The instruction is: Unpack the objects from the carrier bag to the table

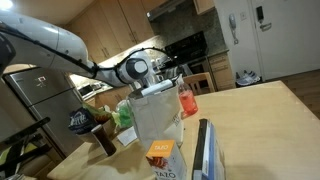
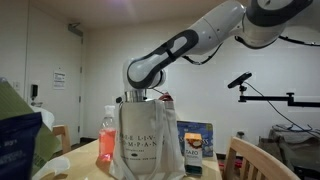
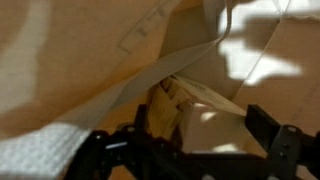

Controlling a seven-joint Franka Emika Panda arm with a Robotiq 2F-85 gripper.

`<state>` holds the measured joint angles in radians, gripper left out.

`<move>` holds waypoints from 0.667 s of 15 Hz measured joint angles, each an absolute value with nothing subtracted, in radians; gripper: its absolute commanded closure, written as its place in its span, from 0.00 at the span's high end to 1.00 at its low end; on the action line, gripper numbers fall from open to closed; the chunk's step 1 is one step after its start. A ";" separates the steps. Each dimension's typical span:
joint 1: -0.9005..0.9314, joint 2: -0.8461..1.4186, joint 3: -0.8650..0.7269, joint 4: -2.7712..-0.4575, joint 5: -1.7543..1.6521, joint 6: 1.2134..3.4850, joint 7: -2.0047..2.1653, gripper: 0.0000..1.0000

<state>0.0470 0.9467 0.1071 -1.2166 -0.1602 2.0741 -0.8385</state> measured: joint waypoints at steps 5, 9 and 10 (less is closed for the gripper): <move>0.063 0.941 0.107 -1.216 -0.181 2.048 -0.837 1.00; 0.079 0.937 0.107 -1.215 -0.193 2.026 -0.836 1.00; 0.082 0.936 0.107 -1.215 -0.194 2.020 -0.836 1.00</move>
<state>0.0818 0.9357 0.1071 -1.2153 -0.1938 2.0200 -0.8364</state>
